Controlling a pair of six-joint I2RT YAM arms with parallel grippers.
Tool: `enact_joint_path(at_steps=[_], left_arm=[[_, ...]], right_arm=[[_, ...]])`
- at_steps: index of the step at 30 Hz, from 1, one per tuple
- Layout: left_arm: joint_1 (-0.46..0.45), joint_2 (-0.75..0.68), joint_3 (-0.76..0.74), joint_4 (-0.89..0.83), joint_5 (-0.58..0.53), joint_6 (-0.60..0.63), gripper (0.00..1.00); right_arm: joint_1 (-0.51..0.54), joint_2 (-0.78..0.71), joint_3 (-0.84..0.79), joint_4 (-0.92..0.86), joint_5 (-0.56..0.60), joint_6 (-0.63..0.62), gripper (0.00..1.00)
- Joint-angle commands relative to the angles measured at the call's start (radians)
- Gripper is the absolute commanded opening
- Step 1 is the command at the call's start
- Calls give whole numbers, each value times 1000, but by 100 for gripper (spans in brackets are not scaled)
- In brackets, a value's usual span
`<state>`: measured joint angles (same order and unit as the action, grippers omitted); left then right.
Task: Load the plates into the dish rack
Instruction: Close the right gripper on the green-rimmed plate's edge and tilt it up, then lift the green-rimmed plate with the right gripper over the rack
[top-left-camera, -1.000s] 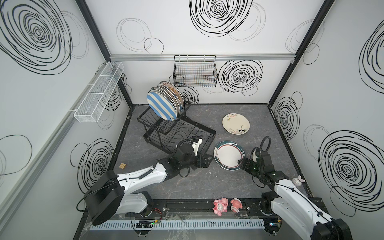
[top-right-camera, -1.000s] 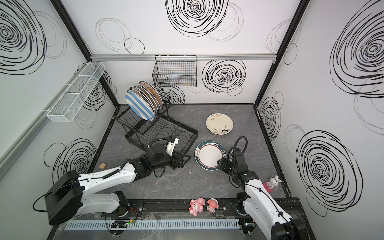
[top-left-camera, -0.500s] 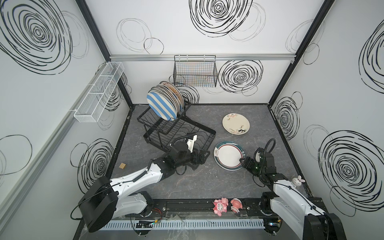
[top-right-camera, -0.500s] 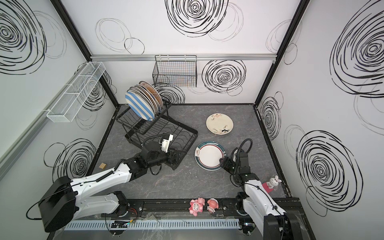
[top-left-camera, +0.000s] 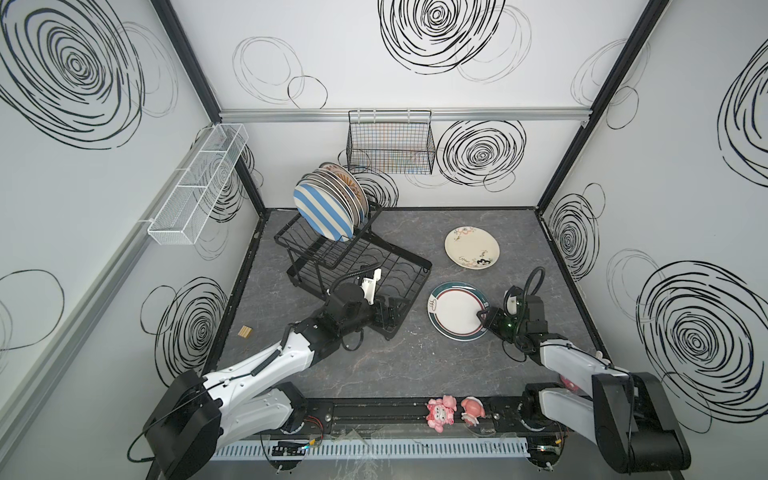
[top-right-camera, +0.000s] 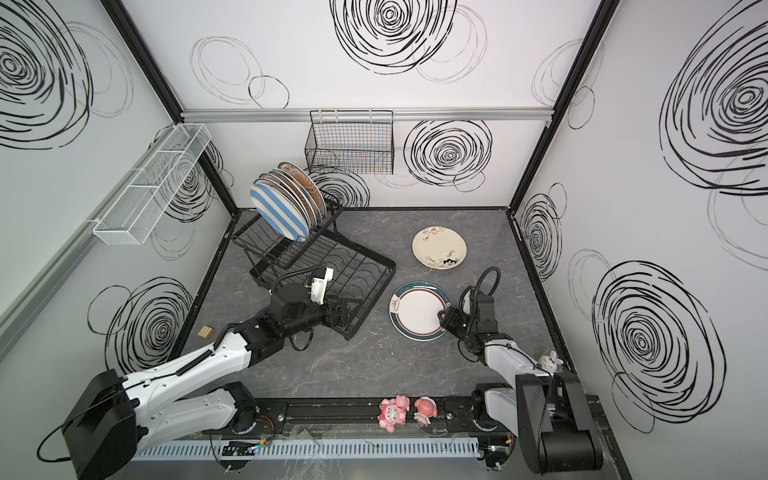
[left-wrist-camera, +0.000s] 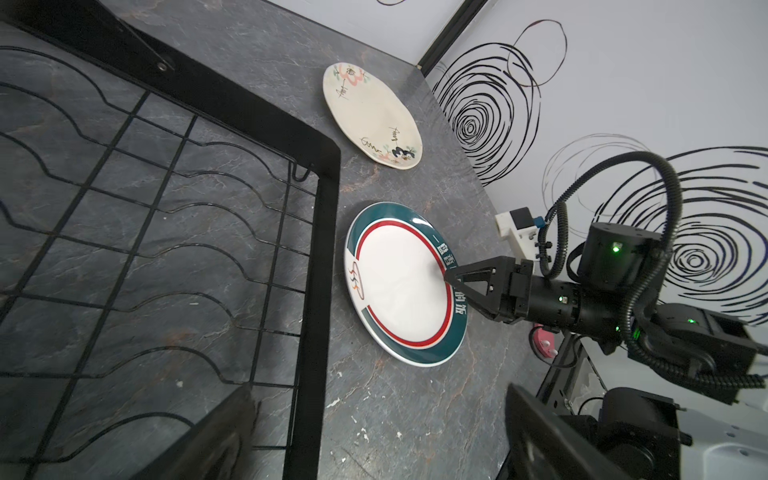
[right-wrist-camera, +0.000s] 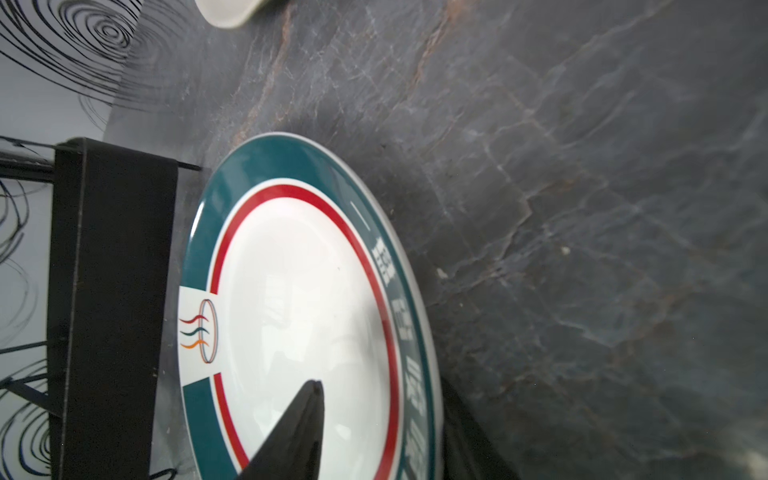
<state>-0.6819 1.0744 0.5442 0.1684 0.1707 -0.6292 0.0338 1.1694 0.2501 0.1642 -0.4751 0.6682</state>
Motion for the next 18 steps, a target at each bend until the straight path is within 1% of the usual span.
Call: enact_joint_path(at_steps=[1,4,7,10,11,13,14,16,18], left_arm=[[24,-31,-32,-7,-16,-10,96],[48,-69,-59,-22,-21,-22,96],[80,-118,-93,-32,-22,-40,96],[119,-167,-121,-49,-18,-50,96],[133,-182,-127,-60,-21,-53,96],[157,-210,-137,-82,-26,-56,96],[171,-226,-143,-97,-31,-59,96],[197,-256,-153,-117,-36,-69,96],[228,-289,-168,-133,-34,-83,96]], right_arm=[[-9,67,-20,-65,-14,-20,41],[-14,88,-26,-42,-28,-14,36],[-20,95,-30,-24,-30,-11,28],[-24,98,-28,-17,-34,-15,19],[-25,99,-23,-18,-37,-21,17],[-30,99,-14,-32,-30,-35,16],[-34,97,-7,-41,-30,-43,13],[-43,87,4,-64,-33,-56,10],[-58,57,18,-94,-39,-68,3]])
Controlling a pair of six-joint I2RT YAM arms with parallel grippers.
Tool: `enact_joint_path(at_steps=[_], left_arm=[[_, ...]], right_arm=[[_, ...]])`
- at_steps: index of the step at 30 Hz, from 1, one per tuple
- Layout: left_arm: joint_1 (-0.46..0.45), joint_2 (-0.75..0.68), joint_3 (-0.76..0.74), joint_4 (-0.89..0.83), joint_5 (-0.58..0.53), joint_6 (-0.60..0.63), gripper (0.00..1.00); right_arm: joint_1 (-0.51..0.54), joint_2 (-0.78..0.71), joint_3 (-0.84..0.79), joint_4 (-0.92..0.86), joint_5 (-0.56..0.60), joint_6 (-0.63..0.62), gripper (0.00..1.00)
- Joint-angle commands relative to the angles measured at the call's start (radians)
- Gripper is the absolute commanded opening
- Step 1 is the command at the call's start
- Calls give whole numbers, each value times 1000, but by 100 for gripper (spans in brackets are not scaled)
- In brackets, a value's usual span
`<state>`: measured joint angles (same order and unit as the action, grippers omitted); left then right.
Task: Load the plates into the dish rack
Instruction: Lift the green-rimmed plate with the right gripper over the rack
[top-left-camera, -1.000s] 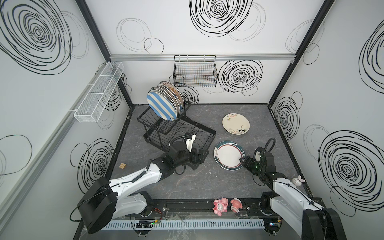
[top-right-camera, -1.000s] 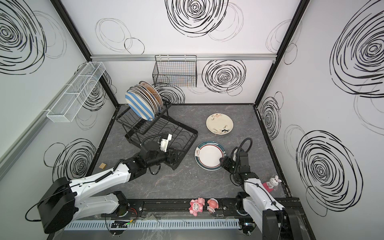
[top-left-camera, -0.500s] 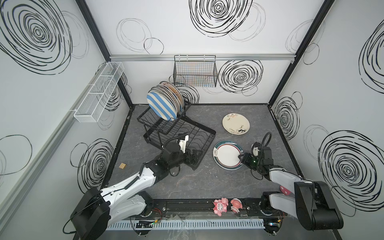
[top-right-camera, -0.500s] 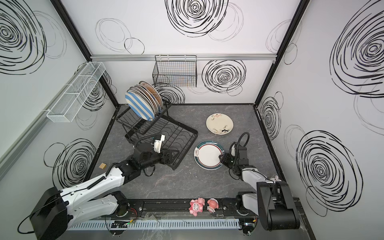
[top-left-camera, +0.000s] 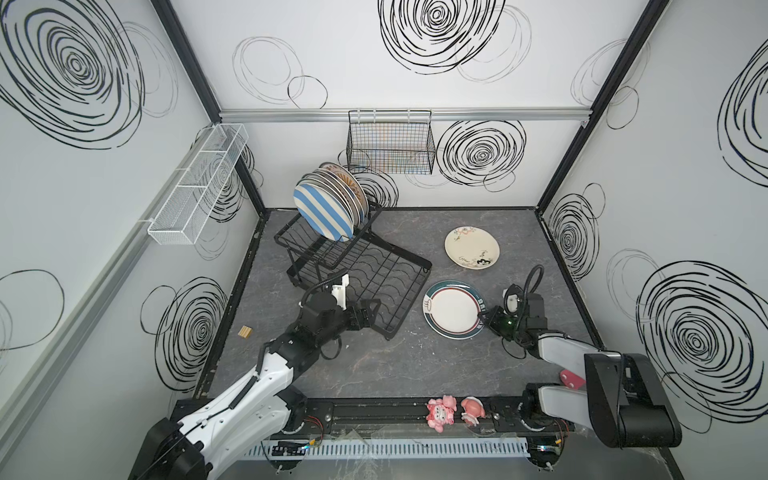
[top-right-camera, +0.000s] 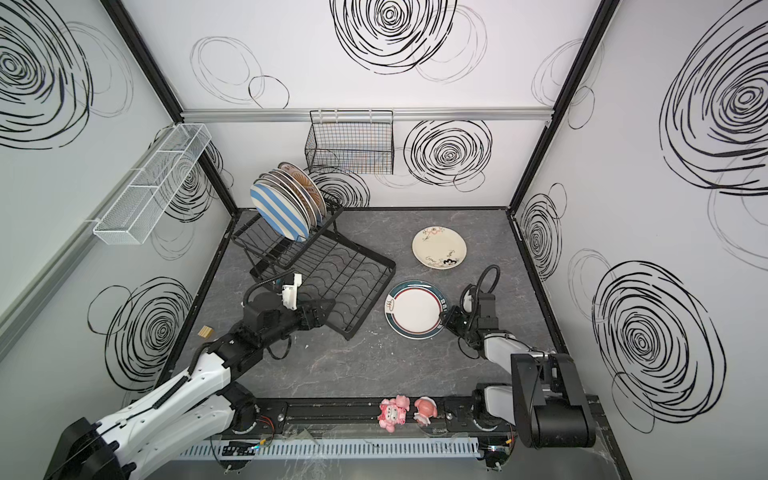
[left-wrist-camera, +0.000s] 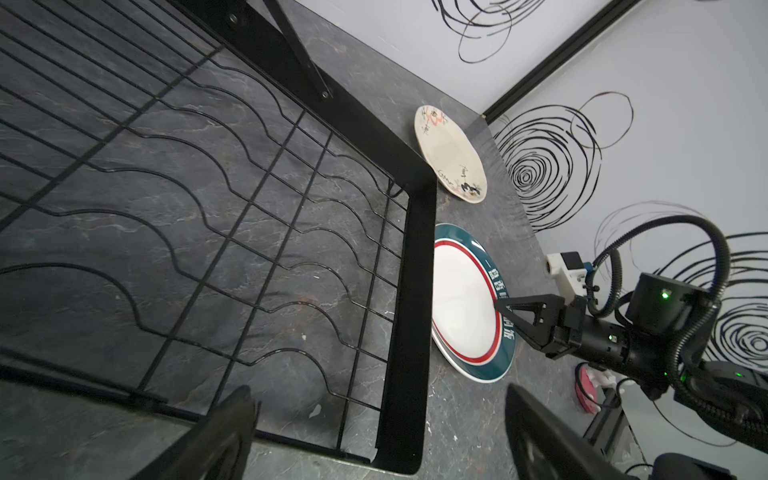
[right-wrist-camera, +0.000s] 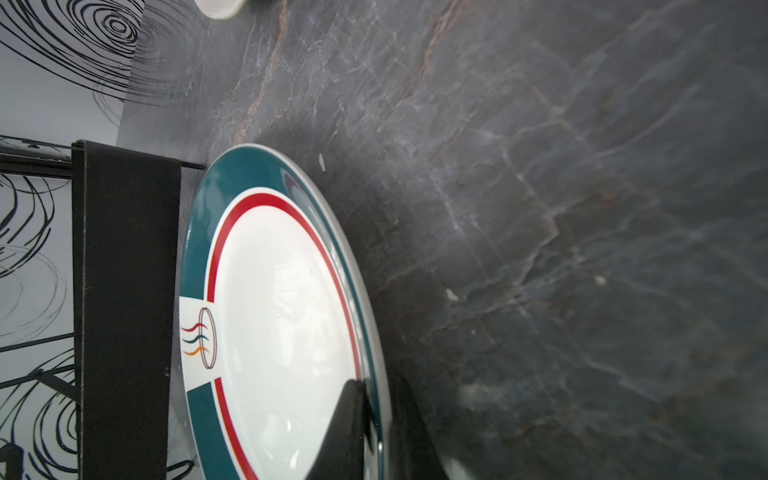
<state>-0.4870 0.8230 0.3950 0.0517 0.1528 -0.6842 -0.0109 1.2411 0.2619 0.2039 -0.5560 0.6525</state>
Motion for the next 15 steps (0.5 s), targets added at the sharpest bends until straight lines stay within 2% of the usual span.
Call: enact_joint_path(at_steps=[1,9,15], left_arm=[[49,-49,-25,-28,-16,-36,96],[193,-105,-73,-79,52,-55,96],[294,-116,-71,-111,103,-28,96]], right_arm=[[-19,-34,13,-149,42,-56,0],[-34,-260,140,-337,106,-135,0],[-29,-402,230,-348,128,-189,0]])
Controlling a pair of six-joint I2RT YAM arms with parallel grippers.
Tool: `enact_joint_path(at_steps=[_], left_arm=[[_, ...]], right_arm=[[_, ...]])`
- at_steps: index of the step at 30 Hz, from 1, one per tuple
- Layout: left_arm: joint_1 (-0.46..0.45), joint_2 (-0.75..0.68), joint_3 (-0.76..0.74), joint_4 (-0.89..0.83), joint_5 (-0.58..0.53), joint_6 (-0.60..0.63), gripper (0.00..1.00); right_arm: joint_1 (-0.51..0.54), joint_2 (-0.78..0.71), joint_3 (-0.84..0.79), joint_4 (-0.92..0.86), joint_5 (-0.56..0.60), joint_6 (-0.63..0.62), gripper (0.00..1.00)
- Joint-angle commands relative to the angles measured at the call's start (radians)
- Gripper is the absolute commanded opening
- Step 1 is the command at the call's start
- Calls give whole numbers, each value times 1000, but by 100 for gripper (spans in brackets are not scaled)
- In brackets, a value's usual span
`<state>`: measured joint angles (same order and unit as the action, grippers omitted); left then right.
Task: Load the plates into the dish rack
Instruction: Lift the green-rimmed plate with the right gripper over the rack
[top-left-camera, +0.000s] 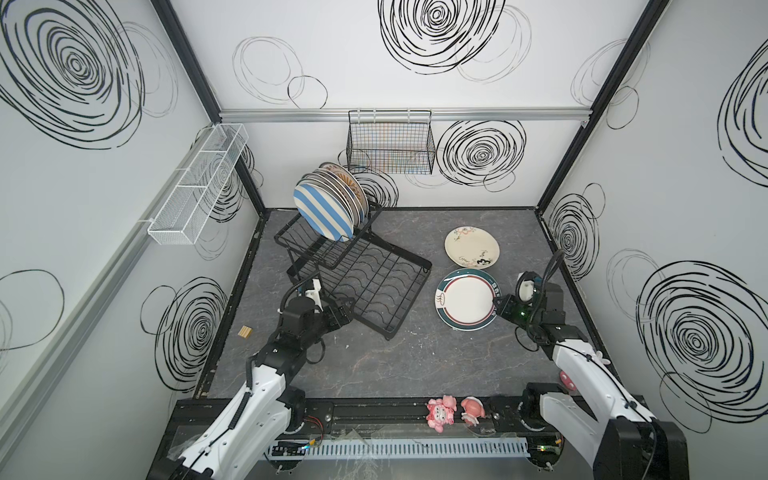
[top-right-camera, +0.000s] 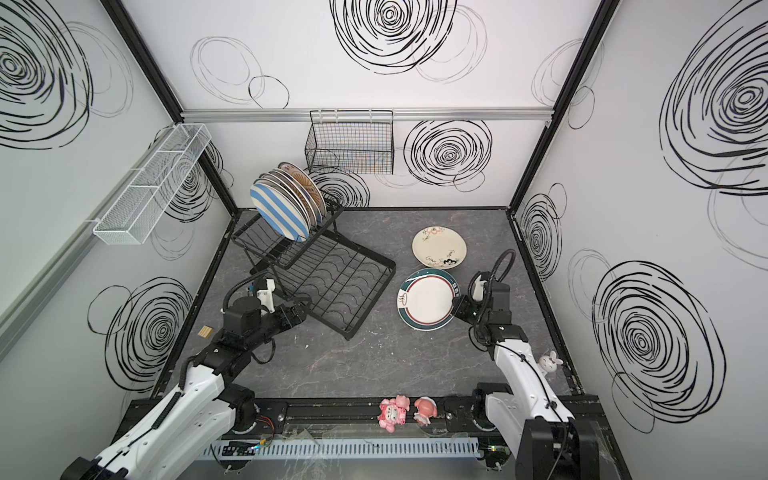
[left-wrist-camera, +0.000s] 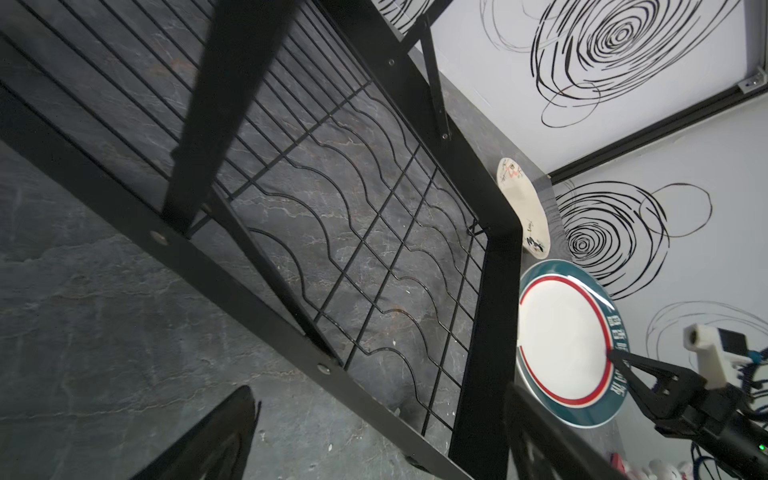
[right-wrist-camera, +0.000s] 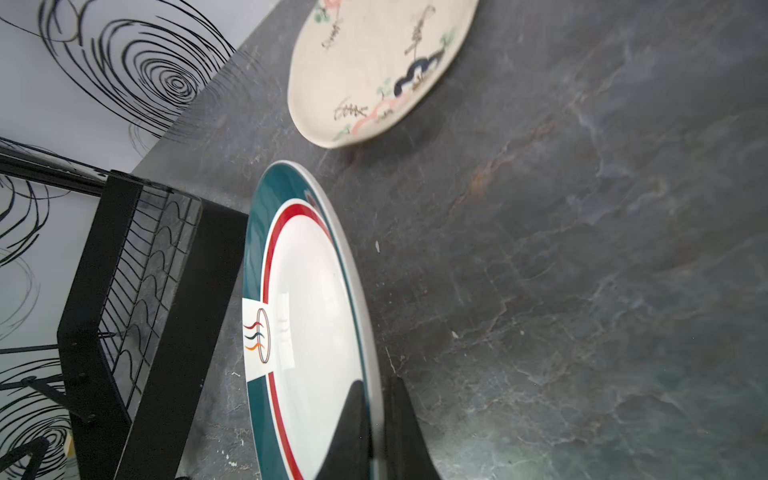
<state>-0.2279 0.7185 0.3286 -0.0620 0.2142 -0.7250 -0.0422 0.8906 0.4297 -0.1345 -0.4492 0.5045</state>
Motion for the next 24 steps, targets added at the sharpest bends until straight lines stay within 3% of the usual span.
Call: enact_joint_path(at_steps=[1,5,15,24], left_arm=[[48,-11,-4,-2,46,17,96],[104,-8,-6,-7,76,38,96],[173,49,65,-45,145,74,96],[219,93,118,-82,166,116,96]], right_arm=[[5,-59,84,-9,20,-46,0],[81,-52,213,-1,59,-84,0],[567,153,648,27,473,-235,0],[783,311,888,125,518,-364,0]])
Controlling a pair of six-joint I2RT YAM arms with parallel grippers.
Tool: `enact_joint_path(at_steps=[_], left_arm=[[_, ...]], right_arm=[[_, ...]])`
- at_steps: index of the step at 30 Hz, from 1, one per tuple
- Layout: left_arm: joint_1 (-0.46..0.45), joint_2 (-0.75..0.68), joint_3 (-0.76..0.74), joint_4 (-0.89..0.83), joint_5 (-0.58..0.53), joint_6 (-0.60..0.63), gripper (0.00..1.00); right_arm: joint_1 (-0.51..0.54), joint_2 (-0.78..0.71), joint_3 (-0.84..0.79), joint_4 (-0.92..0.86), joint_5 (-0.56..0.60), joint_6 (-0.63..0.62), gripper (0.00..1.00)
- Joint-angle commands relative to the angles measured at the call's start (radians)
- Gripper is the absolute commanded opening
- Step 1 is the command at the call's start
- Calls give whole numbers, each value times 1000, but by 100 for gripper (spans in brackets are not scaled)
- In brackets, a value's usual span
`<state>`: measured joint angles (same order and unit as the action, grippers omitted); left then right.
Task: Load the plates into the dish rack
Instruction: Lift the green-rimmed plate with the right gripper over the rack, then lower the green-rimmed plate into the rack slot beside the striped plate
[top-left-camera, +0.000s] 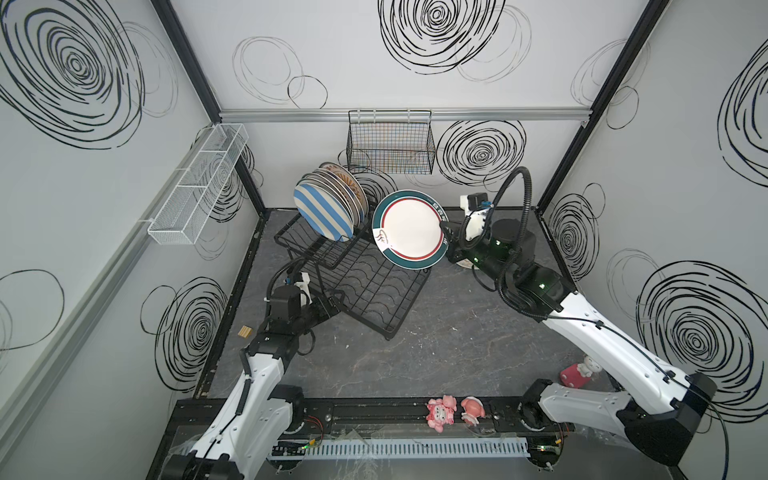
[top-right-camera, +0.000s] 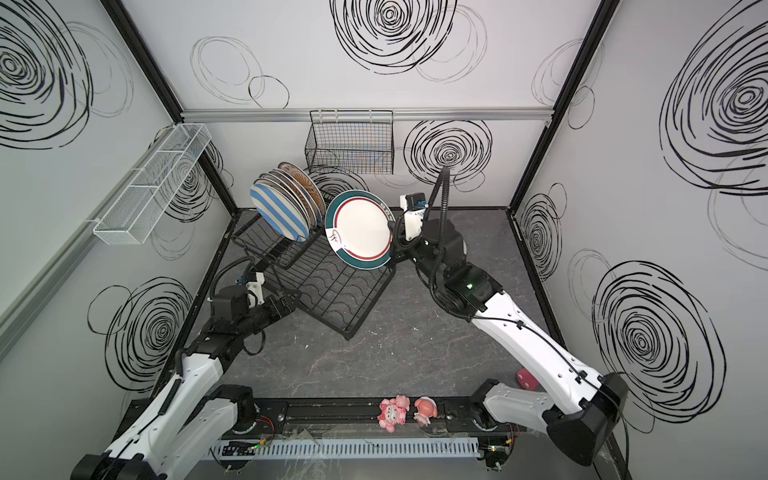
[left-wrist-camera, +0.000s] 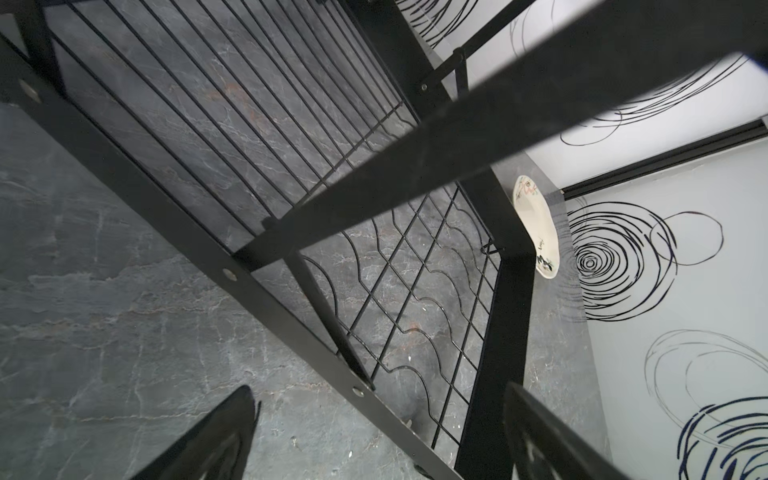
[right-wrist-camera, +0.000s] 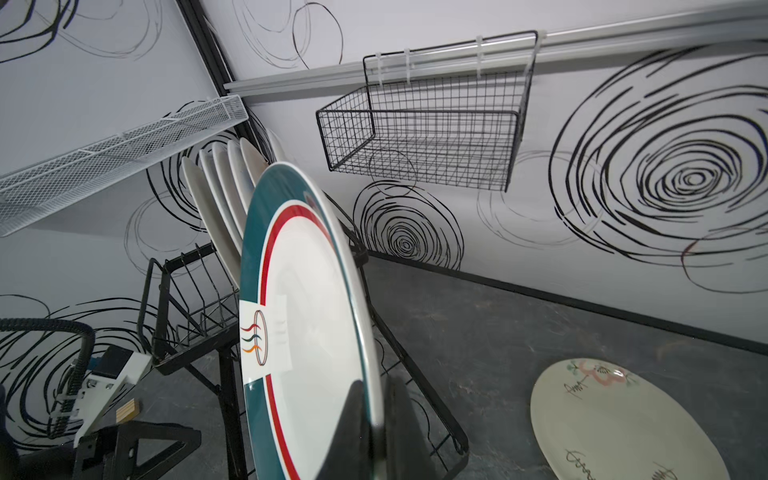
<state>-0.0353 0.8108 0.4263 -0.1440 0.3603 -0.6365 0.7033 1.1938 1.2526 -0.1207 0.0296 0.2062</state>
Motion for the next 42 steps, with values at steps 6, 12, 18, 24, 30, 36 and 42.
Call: enact_joint_path(at_steps=[6,12,18,24,30,36,42], left_arm=[[62,32,10,39,55,29,96],[96,27,-1,58,77,20,96],[111,31,-4,64,91,17,96],[116,20,-2,58,100,17,96],[117,25,-2,60,97,18,96],[117,22,-2,61,101,20,96],[118,22,-4,63,102,18,96]], right_arm=[[90,106,167,188,0,-107,0],[187,227,279,224,94,-212,0],[275,344,362,300,256,-338,0],[294,448,438,354,289,-406,0],[296,541,504,394,329,-480,0],[297,591,532,411,353,-517,0],[296,622,552,421,364,-551,0]])
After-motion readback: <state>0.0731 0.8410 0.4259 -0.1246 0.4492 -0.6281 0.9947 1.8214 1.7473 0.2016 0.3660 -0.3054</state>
